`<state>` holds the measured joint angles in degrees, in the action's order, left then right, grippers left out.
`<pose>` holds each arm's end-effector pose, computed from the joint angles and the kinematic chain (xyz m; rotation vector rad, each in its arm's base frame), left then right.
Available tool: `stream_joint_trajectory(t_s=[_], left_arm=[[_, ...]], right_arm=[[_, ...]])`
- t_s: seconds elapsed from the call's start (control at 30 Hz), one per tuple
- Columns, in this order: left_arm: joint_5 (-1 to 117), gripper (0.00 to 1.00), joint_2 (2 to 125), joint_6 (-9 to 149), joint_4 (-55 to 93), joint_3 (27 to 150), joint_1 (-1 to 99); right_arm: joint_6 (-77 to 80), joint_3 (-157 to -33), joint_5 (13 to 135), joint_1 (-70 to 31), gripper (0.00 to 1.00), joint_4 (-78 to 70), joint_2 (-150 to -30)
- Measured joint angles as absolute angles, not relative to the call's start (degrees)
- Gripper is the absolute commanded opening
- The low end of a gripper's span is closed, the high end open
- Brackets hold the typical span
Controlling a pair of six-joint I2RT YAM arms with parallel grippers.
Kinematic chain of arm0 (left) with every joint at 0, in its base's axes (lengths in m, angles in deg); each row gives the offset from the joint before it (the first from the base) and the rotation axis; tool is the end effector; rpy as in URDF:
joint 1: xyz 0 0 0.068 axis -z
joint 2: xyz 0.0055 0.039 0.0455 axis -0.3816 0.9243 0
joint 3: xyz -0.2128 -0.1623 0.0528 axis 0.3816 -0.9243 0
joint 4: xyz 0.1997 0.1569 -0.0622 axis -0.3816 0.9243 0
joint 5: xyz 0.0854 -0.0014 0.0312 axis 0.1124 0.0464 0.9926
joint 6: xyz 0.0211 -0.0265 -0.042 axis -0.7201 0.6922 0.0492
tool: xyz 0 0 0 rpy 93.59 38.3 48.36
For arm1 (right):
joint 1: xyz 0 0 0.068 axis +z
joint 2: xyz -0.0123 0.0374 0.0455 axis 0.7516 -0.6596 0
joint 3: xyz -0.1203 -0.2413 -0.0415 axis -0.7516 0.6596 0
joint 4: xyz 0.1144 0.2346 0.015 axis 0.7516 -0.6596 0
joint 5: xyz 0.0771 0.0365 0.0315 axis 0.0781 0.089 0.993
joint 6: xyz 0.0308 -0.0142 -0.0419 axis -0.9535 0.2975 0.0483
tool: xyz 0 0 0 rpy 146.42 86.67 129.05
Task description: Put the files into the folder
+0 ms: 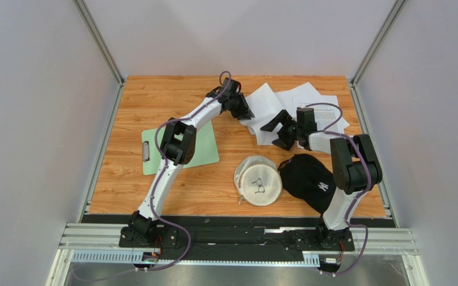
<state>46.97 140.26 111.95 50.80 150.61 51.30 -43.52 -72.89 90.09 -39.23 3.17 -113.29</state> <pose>0.4998 -0.2887 0.1417 -0.3993 2.5916 -1.0053 0.3557 0.0744 0.1437 0.6787 2.3912 0.9904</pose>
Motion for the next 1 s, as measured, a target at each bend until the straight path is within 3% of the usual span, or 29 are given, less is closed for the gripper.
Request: stream_joint_trajectory(t_s=[0.33,0.67,1.0], left_arm=[[46.5,0.31,139.3,112.3,50.7,148.7,51.3],[46.2,0.32,138.9,111.6,51.0,148.2,51.4],[45.7,0.32,138.9,111.3,51.2,148.2,51.4]], right_arm=[[-45.6,-69.5,91.6,-40.2,1.00,3.8,-110.8],[-24.6,-78.8,75.5,-43.2,1.00,-14.2,-103.8],[-4.8,-92.1,72.0,-45.2,0.96,-21.9,-113.2]])
